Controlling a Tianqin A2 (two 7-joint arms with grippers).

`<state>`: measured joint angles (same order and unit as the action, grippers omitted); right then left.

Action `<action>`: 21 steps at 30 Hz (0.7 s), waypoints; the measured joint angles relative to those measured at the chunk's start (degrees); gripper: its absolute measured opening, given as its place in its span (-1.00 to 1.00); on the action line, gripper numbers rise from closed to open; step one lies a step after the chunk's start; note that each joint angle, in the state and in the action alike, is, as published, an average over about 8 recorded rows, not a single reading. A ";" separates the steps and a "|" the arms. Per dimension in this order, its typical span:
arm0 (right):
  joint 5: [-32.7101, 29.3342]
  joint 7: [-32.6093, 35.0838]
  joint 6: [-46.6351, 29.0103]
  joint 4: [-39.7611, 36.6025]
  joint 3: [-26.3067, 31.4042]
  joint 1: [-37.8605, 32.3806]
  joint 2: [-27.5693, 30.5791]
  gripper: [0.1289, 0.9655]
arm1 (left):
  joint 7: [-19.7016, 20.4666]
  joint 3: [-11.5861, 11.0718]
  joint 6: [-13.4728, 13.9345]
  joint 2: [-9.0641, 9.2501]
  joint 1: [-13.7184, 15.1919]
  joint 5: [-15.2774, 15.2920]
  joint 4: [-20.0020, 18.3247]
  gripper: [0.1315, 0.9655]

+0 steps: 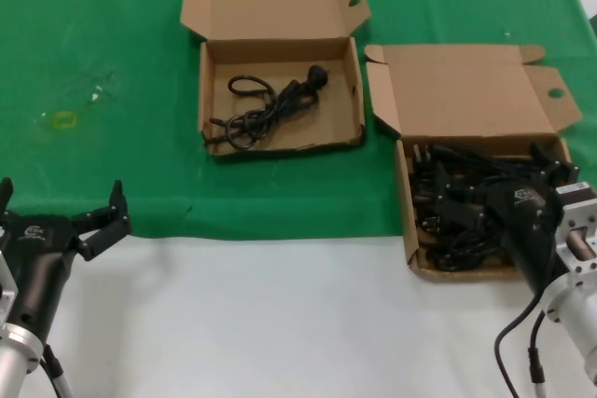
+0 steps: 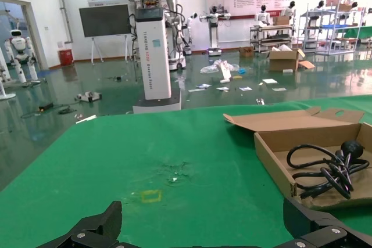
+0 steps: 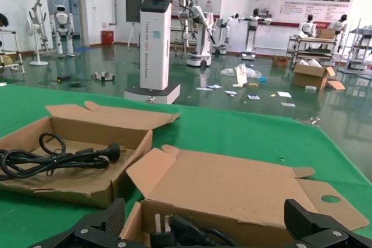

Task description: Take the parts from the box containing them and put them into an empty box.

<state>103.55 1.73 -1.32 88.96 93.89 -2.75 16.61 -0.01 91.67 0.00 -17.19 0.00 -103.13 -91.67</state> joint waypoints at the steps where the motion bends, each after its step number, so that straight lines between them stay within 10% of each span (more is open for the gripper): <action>1: 0.00 0.00 0.00 0.00 0.00 0.00 0.00 1.00 | 0.00 0.00 0.00 0.00 0.00 0.00 0.00 1.00; 21: 0.00 0.00 0.00 0.00 0.00 0.00 0.00 1.00 | 0.00 0.00 0.00 0.00 0.00 0.00 0.00 1.00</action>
<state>103.55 1.73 -1.32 88.96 93.89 -2.75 16.61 0.00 91.67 0.00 -17.19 0.00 -103.13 -91.67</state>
